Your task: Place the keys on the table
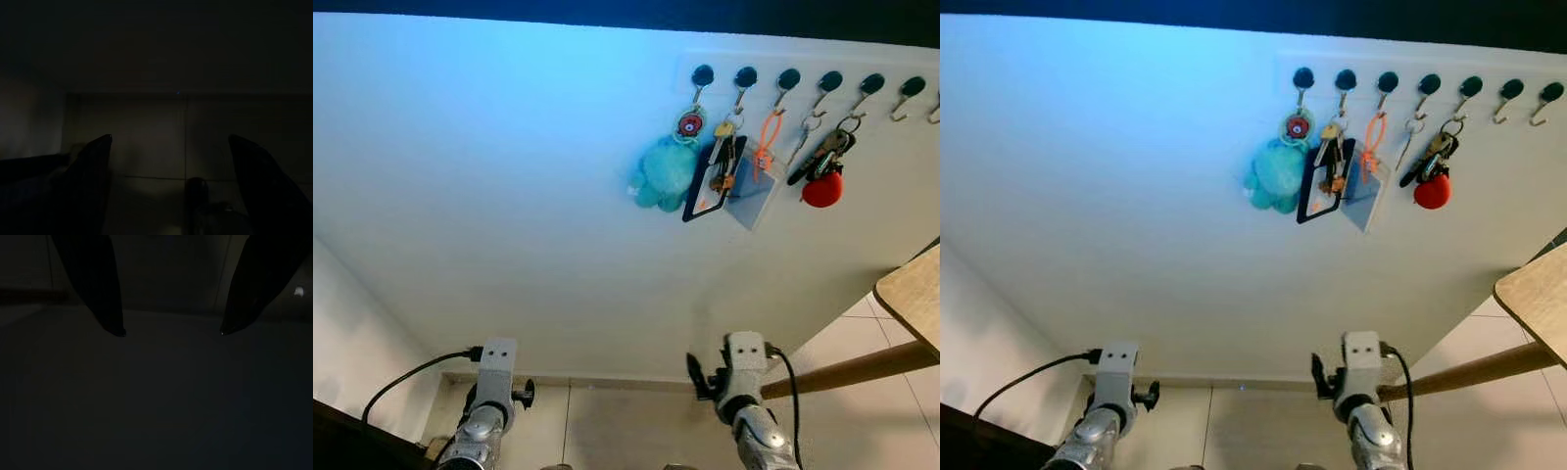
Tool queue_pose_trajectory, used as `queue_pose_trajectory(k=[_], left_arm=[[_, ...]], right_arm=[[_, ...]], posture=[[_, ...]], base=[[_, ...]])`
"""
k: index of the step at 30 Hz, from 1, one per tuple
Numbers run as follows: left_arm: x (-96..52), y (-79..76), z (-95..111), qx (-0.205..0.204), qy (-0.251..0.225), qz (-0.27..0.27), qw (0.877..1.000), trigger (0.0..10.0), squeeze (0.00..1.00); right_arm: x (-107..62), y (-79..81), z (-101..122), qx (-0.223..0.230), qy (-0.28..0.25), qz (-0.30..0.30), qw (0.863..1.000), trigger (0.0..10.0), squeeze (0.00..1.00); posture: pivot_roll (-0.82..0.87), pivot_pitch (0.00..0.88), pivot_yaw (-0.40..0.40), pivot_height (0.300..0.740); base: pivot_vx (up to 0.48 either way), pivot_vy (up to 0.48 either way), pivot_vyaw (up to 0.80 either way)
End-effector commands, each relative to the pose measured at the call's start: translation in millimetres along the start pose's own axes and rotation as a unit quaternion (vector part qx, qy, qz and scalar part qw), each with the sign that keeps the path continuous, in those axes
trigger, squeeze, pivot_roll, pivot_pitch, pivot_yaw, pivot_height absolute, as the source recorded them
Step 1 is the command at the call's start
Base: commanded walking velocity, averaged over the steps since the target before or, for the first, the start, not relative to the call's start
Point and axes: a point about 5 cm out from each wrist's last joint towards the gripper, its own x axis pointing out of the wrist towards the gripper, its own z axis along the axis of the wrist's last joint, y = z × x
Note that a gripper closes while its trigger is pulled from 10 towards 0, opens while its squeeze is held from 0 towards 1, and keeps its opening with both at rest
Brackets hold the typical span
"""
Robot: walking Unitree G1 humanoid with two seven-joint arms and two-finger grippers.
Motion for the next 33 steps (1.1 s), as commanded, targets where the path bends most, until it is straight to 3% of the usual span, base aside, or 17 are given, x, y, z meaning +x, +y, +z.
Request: queue_pose_trajectory(k=[1, 5, 9, 17, 23, 27, 28, 31, 32, 33], left_arm=[[-0.6, 0.7, 0.9, 0.008, -0.006, -0.009, 1.000, 10.0, 0.00], [0.7, -3.5, 7.3, 0.041, -0.015, -0.036, 0.998, 10.0, 0.00], [1.1, -12.9, 12.5, 0.090, -0.031, -0.069, 0.993, 10.0, 0.01], [0.2, -12.5, 25.5, 0.094, -0.071, -0.069, 0.991, 10.0, 0.00], [-2.1, -8.1, 34.8, 0.101, -0.097, -0.067, 0.988, 10.0, 0.00], [-4.4, -6.7, 41.6, 0.103, -0.121, -0.064, 0.985, 10.0, 0.00], [-8.2, -7.5, 49.6, 0.083, -0.151, -0.074, 0.982, 10.0, 0.00], [-18.2, -11.1, 61.0, 0.076, -0.204, -0.107, 0.970, 10.0, 0.00], [-18.2, -11.1, 61.0, 0.076, -0.204, -0.107, 0.970, 10.0, 0.00], [-28.5, -14.8, 68.7, 0.077, -0.244, -0.139, 0.957, 10.0, 0.00]], right_arm=[[-5.2, -3.3, -7.6, 0.024, 0.012, -0.009, 1.000, 10.0, 0.00], [-8.3, -8.8, -8.6, 0.039, 0.006, -0.021, 0.999, 10.0, 0.00], [-8.6, -10.4, -7.2, 0.048, 0.000, -0.021, 0.999, 10.0, 0.00], [-7.9, -5.5, 2.8, 0.039, -0.032, 0.020, 0.999, 10.0, 0.00], [-6.1, 2.5, 22.7, 0.004, -0.077, 0.063, 0.995, 10.0, 0.00], [-6.4, 8.2, 42.7, -0.021, -0.129, 0.084, 0.988, 10.0, 0.00], [-9.0, 12.6, 62.3, -0.042, -0.183, 0.092, 0.978, 10.0, 0.00], [-15.8, 15.9, 89.5, -0.072, -0.256, 0.084, 0.960, 10.0, 0.00], [-15.8, 15.9, 89.5, -0.072, -0.256, 0.084, 0.960, 10.0, 0.00], [-22.3, 15.0, 106.9, -0.093, -0.302, 0.064, 0.947, 10.0, 0.00]], posture=[[0.03, 0.070, -0.032, 0.740], [0.02, 0.068, -0.023, 0.740], [0.01, 0.067, -0.016, 0.740], [0.01, 0.068, -0.010, 0.740], [0.00, 0.074, -0.011, 0.740], [0.00, 0.082, -0.013, 0.740], [0.00, 0.087, -0.013, 0.740], [0.00, 0.087, -0.013, 0.740], [0.00, 0.087, -0.013, 0.740], [0.00, 0.095, -0.014, 0.740]], base=[[0.000, 0.000, 0.00], [0.000, 0.000, 0.00], [0.000, -0.480, 0.00], [0.000, -0.090, 0.00], [0.000, 0.000, 0.00], [0.000, 0.000, 0.00], [0.000, 0.000, 0.00], [0.000, 0.000, 0.00], [0.000, 0.000, 0.00], [0.000, 0.000, 0.00]])
